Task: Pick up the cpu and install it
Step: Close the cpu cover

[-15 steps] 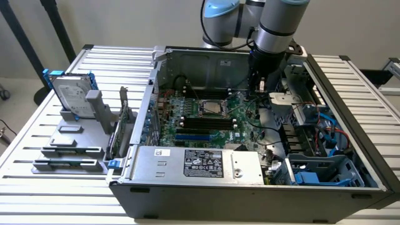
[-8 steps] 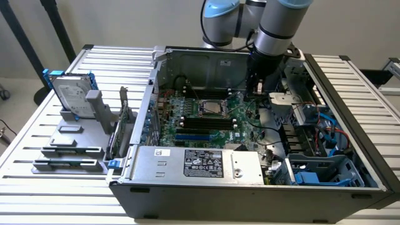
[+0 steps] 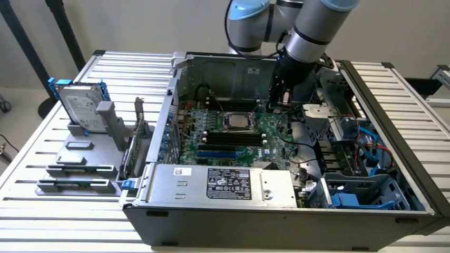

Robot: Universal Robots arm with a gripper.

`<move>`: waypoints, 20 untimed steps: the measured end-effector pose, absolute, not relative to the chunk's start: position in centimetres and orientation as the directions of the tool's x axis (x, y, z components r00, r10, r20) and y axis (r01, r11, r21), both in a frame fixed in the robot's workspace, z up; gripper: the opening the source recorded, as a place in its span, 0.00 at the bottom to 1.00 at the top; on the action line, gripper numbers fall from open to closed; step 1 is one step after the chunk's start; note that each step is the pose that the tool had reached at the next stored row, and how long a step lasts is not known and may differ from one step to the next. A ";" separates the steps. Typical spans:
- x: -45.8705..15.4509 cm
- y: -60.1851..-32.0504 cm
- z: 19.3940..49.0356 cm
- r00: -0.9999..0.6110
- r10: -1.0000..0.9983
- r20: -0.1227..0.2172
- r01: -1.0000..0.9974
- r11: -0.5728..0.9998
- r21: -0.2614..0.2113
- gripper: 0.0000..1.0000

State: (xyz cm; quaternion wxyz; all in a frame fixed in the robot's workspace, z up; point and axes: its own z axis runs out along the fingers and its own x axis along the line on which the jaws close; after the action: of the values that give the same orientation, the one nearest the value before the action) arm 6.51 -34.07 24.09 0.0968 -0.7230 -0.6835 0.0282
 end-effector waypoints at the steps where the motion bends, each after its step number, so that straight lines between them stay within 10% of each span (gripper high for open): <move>1: 6.3 -34.1 24.1 0.065 0.994 0.091 0.982 -0.047 -0.185 0.11; 20: 1.9 -34.3 23.9 0.073 0.994 0.084 0.958 -0.046 -0.285 0.11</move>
State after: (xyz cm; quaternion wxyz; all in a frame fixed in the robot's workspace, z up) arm 1.86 -34.28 23.91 0.1339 -0.7202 -0.6774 0.0676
